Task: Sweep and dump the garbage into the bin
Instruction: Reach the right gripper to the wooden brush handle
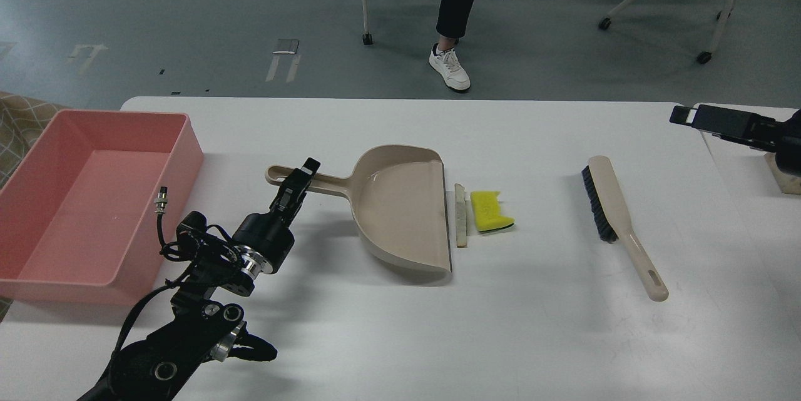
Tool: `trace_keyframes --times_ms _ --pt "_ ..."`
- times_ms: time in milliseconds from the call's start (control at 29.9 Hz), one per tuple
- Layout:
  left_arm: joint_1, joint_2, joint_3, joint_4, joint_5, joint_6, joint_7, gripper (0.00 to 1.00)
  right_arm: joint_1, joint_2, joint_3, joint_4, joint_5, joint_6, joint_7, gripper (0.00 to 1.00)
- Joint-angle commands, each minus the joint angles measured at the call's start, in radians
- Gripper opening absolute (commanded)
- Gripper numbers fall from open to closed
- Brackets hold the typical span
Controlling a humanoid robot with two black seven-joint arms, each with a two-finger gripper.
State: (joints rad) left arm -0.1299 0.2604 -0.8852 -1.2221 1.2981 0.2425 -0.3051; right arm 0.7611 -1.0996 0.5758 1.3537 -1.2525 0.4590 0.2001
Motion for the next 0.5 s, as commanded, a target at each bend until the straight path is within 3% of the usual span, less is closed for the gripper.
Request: trace_keyframes --times_ms 0,100,201,267,401,468 --pt "-0.002 -0.003 -0.001 0.004 -0.002 0.0 0.001 0.08 -0.017 -0.017 -0.01 0.01 -0.004 0.013 0.001 1.0" --pt "-0.004 -0.015 0.0 0.004 -0.002 0.0 0.001 0.08 -0.026 -0.019 -0.027 0.036 -0.002 0.018 -0.022 0.97" --pt "-0.004 -0.018 -0.001 0.006 -0.005 0.0 0.001 0.08 -0.039 -0.019 -0.039 0.077 -0.001 0.024 -0.097 0.9" --pt "-0.004 -0.02 -0.001 0.006 -0.005 0.0 0.001 0.08 -0.058 -0.017 -0.043 0.126 0.001 0.024 -0.201 0.83" --pt "-0.004 -0.021 -0.003 0.006 -0.005 0.0 0.001 0.08 -0.078 -0.016 -0.047 0.185 0.001 0.024 -0.275 0.79" --pt "-0.005 -0.024 -0.003 0.006 -0.005 0.0 0.001 0.08 -0.086 -0.011 -0.047 0.219 0.001 0.021 -0.344 0.77"
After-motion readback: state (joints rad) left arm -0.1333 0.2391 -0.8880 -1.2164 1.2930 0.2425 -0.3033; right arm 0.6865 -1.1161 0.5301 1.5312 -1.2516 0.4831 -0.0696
